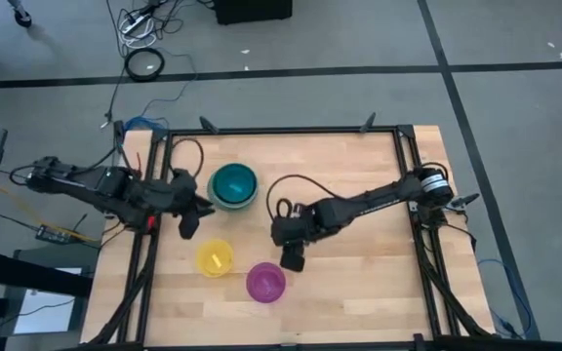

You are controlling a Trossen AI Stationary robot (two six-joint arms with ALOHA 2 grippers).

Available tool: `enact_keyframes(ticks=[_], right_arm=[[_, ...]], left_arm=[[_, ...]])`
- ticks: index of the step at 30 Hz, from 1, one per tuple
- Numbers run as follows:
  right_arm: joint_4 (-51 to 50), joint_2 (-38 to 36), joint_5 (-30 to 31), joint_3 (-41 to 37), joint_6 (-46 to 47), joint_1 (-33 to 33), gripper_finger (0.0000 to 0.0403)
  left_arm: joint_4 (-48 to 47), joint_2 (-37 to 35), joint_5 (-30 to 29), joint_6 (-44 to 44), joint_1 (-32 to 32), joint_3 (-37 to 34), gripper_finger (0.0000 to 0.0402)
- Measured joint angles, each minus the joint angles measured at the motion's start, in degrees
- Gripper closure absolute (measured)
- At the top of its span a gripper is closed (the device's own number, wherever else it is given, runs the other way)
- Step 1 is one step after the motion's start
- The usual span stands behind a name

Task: Nest bowls inside each other
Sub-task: Stack the purple bowl on top of the blue bowl

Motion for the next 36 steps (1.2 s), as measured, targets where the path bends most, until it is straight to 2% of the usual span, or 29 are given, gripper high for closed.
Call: enact_keyframes(ticks=[4, 6, 17, 27, 36], right_arm=[[9.9, 0.2, -13.0, -4.4, 2.4, -0.7, 0.0245], [13.3, 0.2, -15.2, -5.6, 3.3, -1.1, 0.0248], [13.1, 0.2, -11.3, -7.7, 5.2, -0.9, 0.0251], [19.5, 0.2, -11.3, -11.3, 6.9, 0.8, 0.0251], [24.2, 0.8, -11.2, -13.5, 7.5, 0.9, 0.0252]], left_arm=[[0.1, 1.4, 0.1, -2.8, -4.1, 0.0, 0.0285], [0.0, 2.2, 0.1, -4.4, -5.9, 0.0, 0.0285], [0.0, 9.2, -2.2, -9.2, -12.1, 0.0, 0.0285], [0.0, 13.8, -6.7, -10.3, -12.9, 0.0, 0.0285], [0.5, 13.9, -10.9, -10.3, -12.8, 0.0, 0.0285]])
